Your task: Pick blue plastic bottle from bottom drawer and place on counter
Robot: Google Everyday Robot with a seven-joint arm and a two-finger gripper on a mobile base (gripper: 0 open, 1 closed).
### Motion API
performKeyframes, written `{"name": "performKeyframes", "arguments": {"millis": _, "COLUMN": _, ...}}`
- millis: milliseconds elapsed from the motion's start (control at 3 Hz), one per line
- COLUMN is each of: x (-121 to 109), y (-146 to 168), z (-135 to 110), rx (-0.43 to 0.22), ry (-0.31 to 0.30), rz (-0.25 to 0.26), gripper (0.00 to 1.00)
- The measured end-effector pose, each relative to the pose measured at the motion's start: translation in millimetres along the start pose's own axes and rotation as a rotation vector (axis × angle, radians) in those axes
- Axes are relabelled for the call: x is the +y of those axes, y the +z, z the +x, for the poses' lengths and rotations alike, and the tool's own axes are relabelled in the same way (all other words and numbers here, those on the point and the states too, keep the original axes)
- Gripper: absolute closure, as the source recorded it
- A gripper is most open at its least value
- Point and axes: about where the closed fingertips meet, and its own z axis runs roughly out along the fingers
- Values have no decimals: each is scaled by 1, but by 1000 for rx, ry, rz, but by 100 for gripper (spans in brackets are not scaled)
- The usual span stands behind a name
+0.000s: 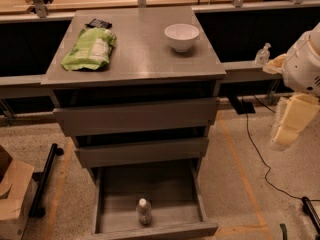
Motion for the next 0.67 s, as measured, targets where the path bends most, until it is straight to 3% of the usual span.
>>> {"name": "performKeyframes", "arguments": {"millis": 333, "x": 4, "y": 18, "z": -7, "rx": -49, "ry": 0, "rz": -50, "gripper": 0}}
{"name": "performKeyframes", "arguments": {"millis": 667, "x": 24, "y": 79, "z": -13, "rx": -199, "ry": 39, "rz": -107, "gripper": 0}}
